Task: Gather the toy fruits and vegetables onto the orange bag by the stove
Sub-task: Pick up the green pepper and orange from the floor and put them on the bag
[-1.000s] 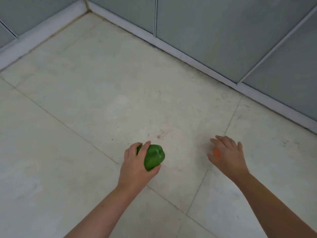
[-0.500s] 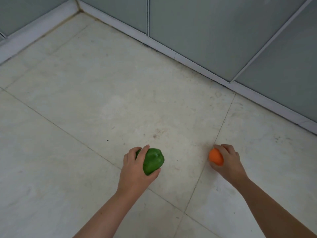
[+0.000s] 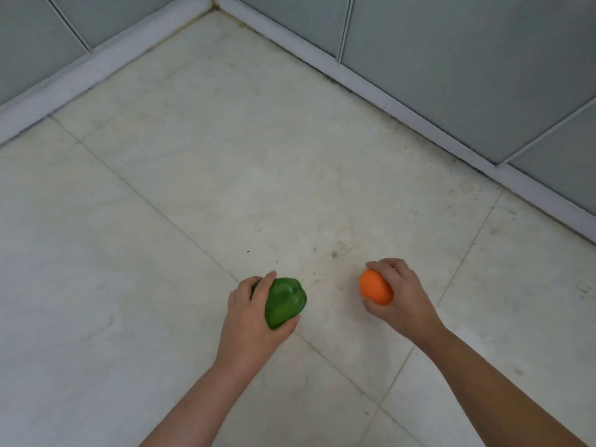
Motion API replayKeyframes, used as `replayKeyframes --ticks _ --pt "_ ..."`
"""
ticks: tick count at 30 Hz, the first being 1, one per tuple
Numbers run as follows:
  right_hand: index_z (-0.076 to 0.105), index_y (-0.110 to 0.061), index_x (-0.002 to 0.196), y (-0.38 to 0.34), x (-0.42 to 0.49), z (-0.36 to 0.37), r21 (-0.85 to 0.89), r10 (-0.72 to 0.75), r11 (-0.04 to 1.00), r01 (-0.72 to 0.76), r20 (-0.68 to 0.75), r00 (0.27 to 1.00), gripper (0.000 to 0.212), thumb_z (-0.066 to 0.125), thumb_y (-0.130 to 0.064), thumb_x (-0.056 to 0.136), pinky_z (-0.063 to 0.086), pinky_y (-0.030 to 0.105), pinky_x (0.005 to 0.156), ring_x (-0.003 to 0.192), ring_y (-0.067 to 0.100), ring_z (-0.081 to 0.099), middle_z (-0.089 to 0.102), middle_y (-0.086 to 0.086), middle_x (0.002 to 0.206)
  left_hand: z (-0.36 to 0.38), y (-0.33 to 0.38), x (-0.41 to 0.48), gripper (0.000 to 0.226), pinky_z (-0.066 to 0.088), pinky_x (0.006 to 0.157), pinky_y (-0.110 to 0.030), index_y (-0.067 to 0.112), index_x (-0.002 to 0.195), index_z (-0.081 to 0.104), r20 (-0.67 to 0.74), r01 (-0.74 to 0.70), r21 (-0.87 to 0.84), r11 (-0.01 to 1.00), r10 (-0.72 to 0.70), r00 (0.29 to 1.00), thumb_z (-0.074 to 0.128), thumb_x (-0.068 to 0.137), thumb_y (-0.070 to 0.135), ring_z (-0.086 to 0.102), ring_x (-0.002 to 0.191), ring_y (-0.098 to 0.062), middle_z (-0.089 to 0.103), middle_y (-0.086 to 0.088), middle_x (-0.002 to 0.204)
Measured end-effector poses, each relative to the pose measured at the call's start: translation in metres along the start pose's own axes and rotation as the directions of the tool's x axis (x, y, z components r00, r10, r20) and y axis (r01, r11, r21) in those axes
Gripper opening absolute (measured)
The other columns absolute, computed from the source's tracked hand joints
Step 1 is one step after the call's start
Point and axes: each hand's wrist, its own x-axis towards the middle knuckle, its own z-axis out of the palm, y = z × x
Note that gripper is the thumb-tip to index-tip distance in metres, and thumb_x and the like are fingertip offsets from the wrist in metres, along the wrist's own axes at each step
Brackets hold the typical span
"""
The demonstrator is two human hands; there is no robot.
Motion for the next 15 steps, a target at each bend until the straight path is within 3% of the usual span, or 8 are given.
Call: replayKeyframes --ticks 7,11,15 --pt "0.054 -0.022 0.121 -0.086 0.014 -0.013 0.028 -0.157 0.987 0.156 0.025 0.987 0.059 0.077 -0.019 0.067 0.037 0.029 0.081 0.103 0.024 0.045 0.047 0.004 0.123 -0.057 -0.004 -0.012 0.074 0.029 0.089 -0.022 0.02 0.133 0.044 -0.104 0.166 -0.025 0.986 -0.168 0.98 0.078 0.069 0.034 0.041 0.111 -0.019 0.044 -0.003 0.124" --pt "0.054 -0.023 0.122 -0.151 -0.01 -0.056 0.072 -0.17 0.983 0.168 0.022 0.985 0.06 0.077 -0.018 0.067 0.038 0.03 0.083 0.106 0.024 0.045 0.046 0.005 0.126 -0.109 0.025 -0.04 0.073 0.031 0.089 -0.024 0.017 0.13 0.047 -0.092 0.289 -0.065 0.955 -0.294 0.951 0.079 0.067 0.031 0.044 0.111 -0.023 0.046 -0.005 0.121" --pt "0.054 -0.024 0.12 -0.22 -0.034 -0.109 0.128 -0.166 0.979 0.158 0.057 0.984 0.058 0.077 -0.019 0.067 0.038 0.029 0.084 0.106 0.022 0.046 0.047 0.002 0.122 -0.173 0.074 -0.065 0.072 0.033 0.088 -0.024 0.018 0.128 0.05 -0.134 0.32 -0.088 0.943 -0.329 0.935 0.081 0.064 0.03 0.046 0.11 -0.022 0.047 -0.001 0.118"
